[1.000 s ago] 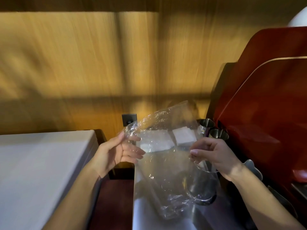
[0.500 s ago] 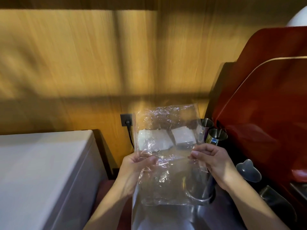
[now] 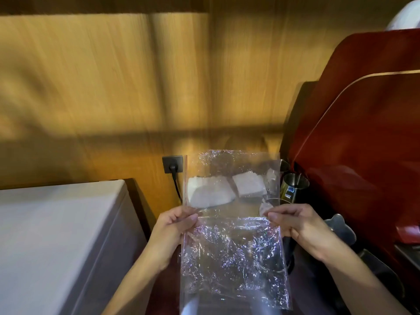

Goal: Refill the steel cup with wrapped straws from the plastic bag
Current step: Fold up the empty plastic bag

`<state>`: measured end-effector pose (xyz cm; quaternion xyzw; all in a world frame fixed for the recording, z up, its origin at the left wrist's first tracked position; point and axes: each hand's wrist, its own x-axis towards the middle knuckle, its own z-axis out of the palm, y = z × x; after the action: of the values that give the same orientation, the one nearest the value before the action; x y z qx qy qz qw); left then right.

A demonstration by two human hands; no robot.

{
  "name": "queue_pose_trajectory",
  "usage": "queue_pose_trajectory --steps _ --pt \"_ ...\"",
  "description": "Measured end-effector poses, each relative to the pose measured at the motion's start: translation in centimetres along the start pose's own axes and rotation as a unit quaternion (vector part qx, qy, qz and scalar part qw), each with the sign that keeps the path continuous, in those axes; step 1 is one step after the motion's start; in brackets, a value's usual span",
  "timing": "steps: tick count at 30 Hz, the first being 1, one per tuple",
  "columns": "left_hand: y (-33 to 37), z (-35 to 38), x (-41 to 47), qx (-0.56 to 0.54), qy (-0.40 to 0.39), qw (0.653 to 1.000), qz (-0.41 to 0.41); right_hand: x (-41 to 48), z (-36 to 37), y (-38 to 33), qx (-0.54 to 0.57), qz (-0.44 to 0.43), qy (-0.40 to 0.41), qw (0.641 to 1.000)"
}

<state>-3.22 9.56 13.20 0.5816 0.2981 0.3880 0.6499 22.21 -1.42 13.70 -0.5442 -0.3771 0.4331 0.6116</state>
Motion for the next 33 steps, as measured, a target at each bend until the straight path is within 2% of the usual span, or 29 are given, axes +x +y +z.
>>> queue_pose_trajectory --steps 4,10,16,19,23,25,27,29,31,33 --pt "-0.1 -0.3 -0.3 0.028 -0.024 0.999 0.021 -0.4 -0.4 0.3 0.001 0.015 -0.006 1.0" --pt "-0.2 -0.6 -0.4 0.081 -0.023 0.995 0.055 -0.4 -0.8 0.1 0.008 -0.036 -0.039 0.999" --pt "-0.3 -0.8 -0.6 0.112 -0.02 0.993 0.043 -0.5 -1.2 0.1 0.017 -0.024 -0.092 0.995" --pt "-0.4 -1.3 -0.7 0.103 -0.041 0.994 -0.005 -0.9 -0.8 -0.2 -0.07 -0.052 -0.103 0.991" --pt "-0.5 -1.5 -0.8 0.124 0.021 0.992 -0.019 -1.2 0.3 -1.1 -0.165 -0.103 -0.152 0.969" --pt "0.0 -0.7 -1.3 0.154 -0.038 0.987 -0.017 -1.4 1.0 -1.7 -0.216 -0.1 -0.197 0.951" --pt "-0.4 0.9 -1.5 0.185 -0.154 0.968 -0.065 -1.3 1.9 -2.1 -0.265 -0.091 -0.239 0.93" --pt "-1.2 2.9 -2.0 0.166 -0.225 0.952 -0.123 -1.1 2.8 -2.2 -0.286 -0.079 -0.274 0.915" --pt "-2.4 4.6 -2.2 0.176 -0.224 0.952 -0.114 -0.7 3.5 -1.9 -0.294 -0.064 -0.273 0.914" --pt "-3.1 5.2 -2.3 0.178 -0.173 0.965 -0.082 -0.5 3.5 -1.6 -0.299 -0.052 -0.251 0.919"
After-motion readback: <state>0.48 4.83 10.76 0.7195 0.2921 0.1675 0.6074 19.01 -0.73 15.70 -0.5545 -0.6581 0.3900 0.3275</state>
